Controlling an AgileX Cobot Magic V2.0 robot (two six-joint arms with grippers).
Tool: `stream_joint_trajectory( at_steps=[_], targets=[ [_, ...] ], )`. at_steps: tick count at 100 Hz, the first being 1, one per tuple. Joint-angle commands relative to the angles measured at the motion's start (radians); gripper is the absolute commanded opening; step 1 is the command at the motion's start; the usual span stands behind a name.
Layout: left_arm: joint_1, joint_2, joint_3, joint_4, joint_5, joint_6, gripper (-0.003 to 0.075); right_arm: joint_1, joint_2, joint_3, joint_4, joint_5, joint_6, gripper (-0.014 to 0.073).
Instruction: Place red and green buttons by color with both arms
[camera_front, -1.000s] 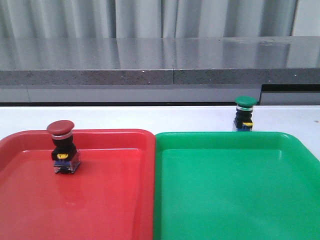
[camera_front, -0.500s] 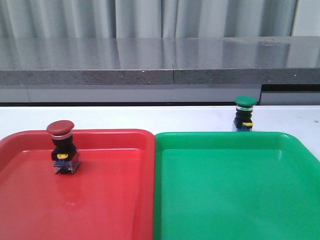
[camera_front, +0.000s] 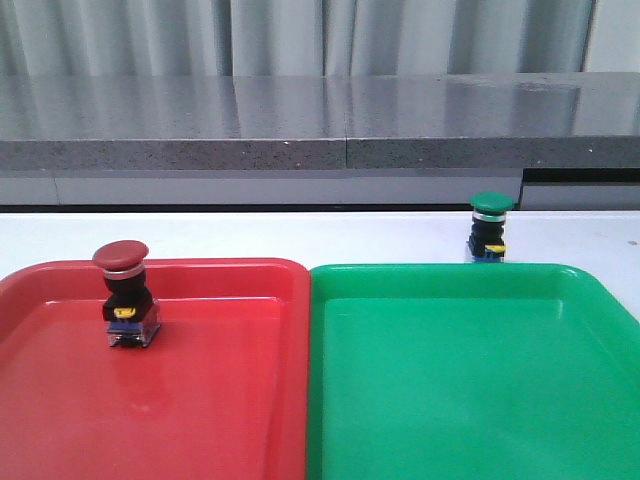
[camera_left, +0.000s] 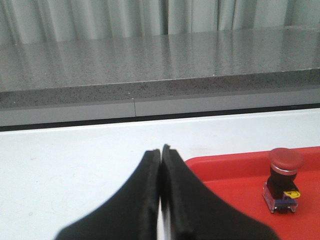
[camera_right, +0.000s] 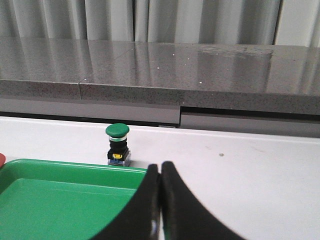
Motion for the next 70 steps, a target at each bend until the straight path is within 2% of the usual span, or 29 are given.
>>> stream_joint_trajectory(
  at_steps=[1, 39, 70],
  targets=[
    [0.002, -0.020, 0.006, -0.012, -0.096, -0.002, -0.0019, -0.006, -0.017, -0.014, -0.001, -0.072, -0.003, -0.0067],
    [0.002, -0.150, 0.041, -0.013, -0.082, -0.002, -0.0019, -0.006, -0.017, -0.014, -0.001, -0.072, -0.003, -0.0067],
    [0.002, -0.150, 0.041, -0.013, -0.091, -0.002, -0.0019, -0.006, -0.017, -0.014, -0.001, -0.072, -0.003, -0.0067]
  ],
)
